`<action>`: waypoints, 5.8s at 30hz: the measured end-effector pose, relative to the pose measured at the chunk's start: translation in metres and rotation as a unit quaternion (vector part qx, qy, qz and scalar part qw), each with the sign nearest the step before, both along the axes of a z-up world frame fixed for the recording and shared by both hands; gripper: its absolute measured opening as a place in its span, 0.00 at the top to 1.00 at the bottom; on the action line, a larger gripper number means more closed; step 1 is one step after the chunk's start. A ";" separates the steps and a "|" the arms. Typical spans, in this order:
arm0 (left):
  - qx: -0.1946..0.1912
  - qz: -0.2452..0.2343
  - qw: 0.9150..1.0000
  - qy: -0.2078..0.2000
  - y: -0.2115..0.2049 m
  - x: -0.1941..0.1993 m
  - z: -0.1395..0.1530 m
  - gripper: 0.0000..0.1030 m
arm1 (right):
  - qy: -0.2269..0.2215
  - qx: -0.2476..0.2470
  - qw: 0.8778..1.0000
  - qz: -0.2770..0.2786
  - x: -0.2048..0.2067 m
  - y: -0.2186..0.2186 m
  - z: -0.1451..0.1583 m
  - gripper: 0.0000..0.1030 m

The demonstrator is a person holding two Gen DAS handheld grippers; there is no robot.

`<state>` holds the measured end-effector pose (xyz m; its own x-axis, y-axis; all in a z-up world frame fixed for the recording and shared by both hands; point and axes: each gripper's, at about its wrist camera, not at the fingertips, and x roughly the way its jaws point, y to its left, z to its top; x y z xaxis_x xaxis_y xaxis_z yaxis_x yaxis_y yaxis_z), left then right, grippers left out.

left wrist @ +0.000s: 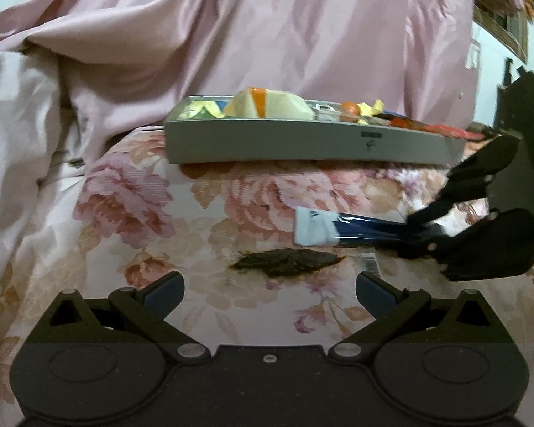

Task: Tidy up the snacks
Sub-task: 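Lower the right tool onto the dark blue tube pack and close it, then close the left tool on the dark leaf snack while the right tool holds the blue pack, then carry the leaf snack and blue pack over the grey tray with both tools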

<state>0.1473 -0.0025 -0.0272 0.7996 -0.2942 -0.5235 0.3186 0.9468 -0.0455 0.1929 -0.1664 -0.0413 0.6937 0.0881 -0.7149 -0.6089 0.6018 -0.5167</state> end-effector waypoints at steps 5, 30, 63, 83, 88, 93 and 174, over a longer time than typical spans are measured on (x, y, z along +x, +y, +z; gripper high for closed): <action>0.018 -0.022 1.000 0.009 -0.012 -0.002 -0.005 0.01 | 0.055 0.050 0.996 -0.053 -0.027 -0.027 0.006 0.67; 0.024 0.197 0.969 0.149 -0.067 0.069 -0.007 0.20 | 0.096 0.232 0.963 -0.098 -0.090 -0.100 -0.005 0.62; 0.034 0.040 0.988 0.148 -0.031 -0.061 -0.004 0.35 | 0.100 0.276 0.945 -0.146 -0.117 -0.058 -0.005 0.55; 0.031 0.019 0.990 0.135 -0.031 -0.057 -0.007 0.55 | 0.080 0.296 0.940 -0.151 -0.108 -0.041 -0.014 0.35; 0.027 0.020 0.990 0.137 -0.031 -0.058 -0.006 0.55 | 0.072 0.297 0.941 -0.144 -0.115 -0.035 -0.013 0.53; 0.025 0.021 0.990 0.138 -0.030 -0.057 -0.006 0.54 | 0.064 0.296 0.943 -0.141 -0.122 -0.030 -0.014 0.62; -0.070 0.039 0.995 -0.053 -0.074 0.018 0.136 0.56 | -0.196 0.227 0.952 -0.052 -0.107 -0.078 0.101 0.73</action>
<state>0.1655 -0.0765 0.1088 0.8710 -0.2943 -0.3935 0.2554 0.9553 -0.1492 0.0864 -0.2446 0.0599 0.9216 0.2422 -0.3033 -0.3469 0.8645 -0.3636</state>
